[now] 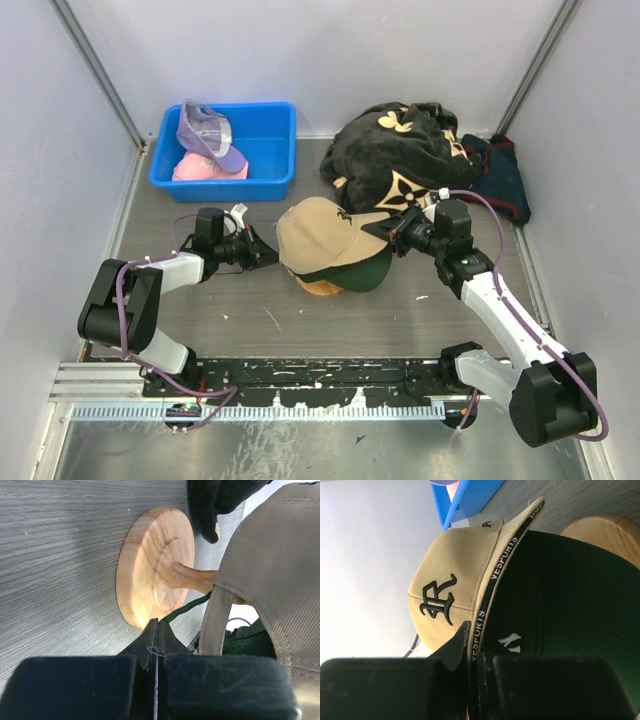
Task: Stack the hats
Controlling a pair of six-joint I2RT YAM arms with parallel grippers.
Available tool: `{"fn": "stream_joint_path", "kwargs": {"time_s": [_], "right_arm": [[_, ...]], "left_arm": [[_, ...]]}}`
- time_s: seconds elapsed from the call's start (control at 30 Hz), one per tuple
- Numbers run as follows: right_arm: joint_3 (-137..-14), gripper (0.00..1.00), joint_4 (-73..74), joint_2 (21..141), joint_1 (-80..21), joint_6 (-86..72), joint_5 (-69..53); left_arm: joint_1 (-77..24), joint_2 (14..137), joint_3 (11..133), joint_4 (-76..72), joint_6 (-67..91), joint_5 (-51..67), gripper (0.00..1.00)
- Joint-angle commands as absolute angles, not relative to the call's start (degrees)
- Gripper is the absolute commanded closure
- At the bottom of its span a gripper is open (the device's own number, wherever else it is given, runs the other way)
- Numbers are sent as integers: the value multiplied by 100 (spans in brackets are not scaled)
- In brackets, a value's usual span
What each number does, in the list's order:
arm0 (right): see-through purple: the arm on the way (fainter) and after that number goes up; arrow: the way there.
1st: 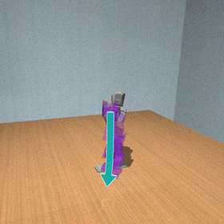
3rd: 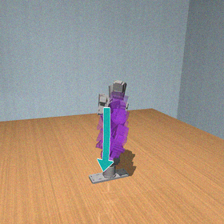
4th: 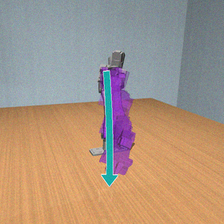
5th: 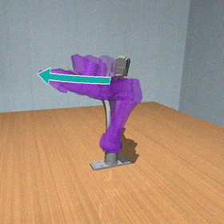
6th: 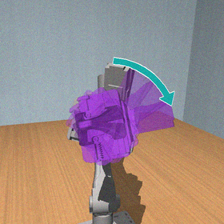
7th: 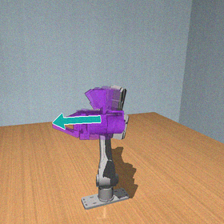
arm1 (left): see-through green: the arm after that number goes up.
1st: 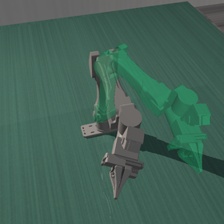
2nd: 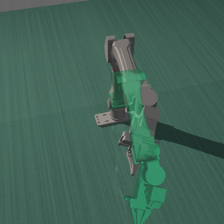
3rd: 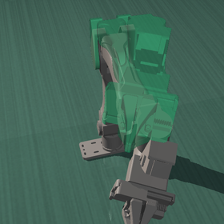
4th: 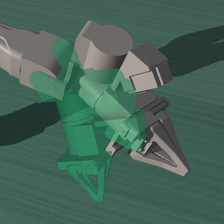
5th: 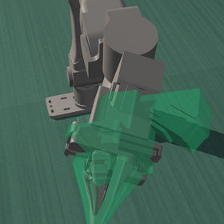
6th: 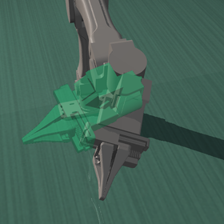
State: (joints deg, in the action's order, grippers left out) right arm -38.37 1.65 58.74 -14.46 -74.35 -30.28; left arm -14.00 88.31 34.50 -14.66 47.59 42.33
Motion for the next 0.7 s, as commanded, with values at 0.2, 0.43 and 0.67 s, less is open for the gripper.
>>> {"fn": "stream_joint_path", "kwargs": {"time_s": [0.2,0.43,0.67], "right_arm": [[-3986,99,1150,5693,-1635,-6610,-2773],[-3778,99,1328,5550,-1644,-6368,-2690],[-3813,65,1549,5506,-1646,-6164,-2676]], "left_arm": [[-1401,8824,3333,-1503,4735,4117,100],[-1405,8829,3307,-1468,4711,4126,100],[-1399,8854,3256,-1485,4702,4123,100]]}}
